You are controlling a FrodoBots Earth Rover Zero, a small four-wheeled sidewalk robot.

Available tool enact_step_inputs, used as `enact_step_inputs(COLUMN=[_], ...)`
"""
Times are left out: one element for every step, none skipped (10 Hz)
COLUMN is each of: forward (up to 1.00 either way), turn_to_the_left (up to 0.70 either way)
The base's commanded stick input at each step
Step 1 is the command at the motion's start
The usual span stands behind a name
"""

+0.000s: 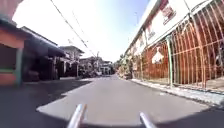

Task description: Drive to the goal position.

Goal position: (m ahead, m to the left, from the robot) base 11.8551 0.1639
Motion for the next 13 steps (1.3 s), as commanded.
enact_step_inputs(forward=[0.85, 0.85, 0.85, 0.85, 0.85, 0.85, 0.85, 0.85, 0.85, 0.85, 0.85, 0.85, 0.85], turn_to_the_left=[0.00, 0.00, 0.00, 0.00, 0.00, 0.00, 0.00, 0.00, 0.00, 0.00, 0.00, 0.00, 0.00])
